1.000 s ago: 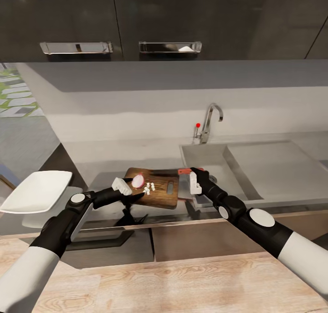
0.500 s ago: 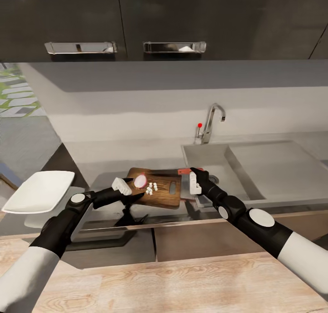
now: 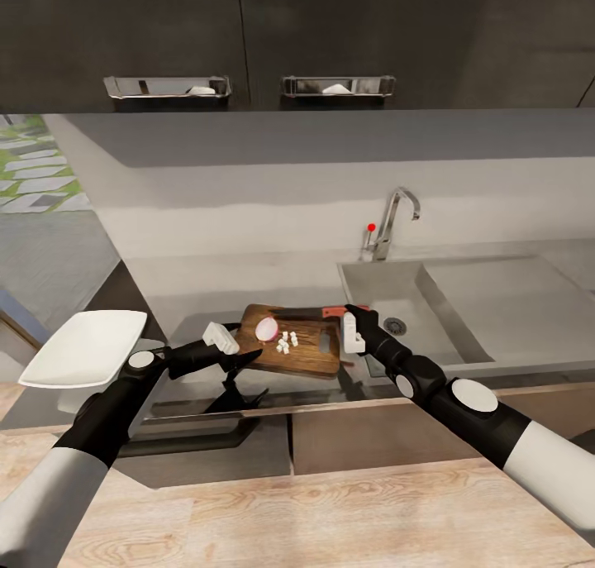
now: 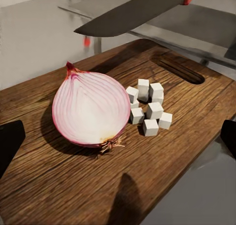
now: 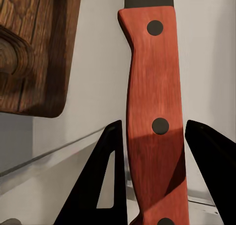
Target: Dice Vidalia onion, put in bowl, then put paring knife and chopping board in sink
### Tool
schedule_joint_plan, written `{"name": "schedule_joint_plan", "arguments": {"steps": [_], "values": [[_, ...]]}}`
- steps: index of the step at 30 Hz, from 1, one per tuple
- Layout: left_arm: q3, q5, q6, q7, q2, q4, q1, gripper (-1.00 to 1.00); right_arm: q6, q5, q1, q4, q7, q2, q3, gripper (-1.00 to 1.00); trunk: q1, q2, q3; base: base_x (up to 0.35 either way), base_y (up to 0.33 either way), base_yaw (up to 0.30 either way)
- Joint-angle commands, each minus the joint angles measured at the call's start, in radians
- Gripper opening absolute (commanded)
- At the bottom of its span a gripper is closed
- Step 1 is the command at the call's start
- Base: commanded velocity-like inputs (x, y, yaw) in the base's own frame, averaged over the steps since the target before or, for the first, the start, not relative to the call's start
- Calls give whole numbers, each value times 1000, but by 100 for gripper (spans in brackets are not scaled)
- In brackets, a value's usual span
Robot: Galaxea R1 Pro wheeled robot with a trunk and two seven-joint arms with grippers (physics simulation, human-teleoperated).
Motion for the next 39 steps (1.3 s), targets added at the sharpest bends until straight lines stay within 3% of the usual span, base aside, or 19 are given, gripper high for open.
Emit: {"name": "schedule_joint_plan", "arguments": {"steps": [1,14,17,19,39], "values": [[-2,9,10,-1,1,-1,-1,100,8,10,-2,-3,6,-1,3,-100,1,-2,-2,0,0,0],[-2,9,0,-1,1,-1,-1,100,6,11,-2,-1,6,-1,11,-100,1,-2,-2,0,23,0],[-2,9,-2,-1,1,-1,-1,100,9,11,-2,0,6,-1,54,-100,1,-2,-2,0,0,0],[-2,9,-2,-1,1,-1,-1,100,10,11,-2,1,6,-1,62,-100,1,-2,-2,0,0,0],[-2,9,-2,-1,1,-1,-1,100,12,11,-2,11,6,-1,70,-100,1,-2,-2,0,0,0]]}}
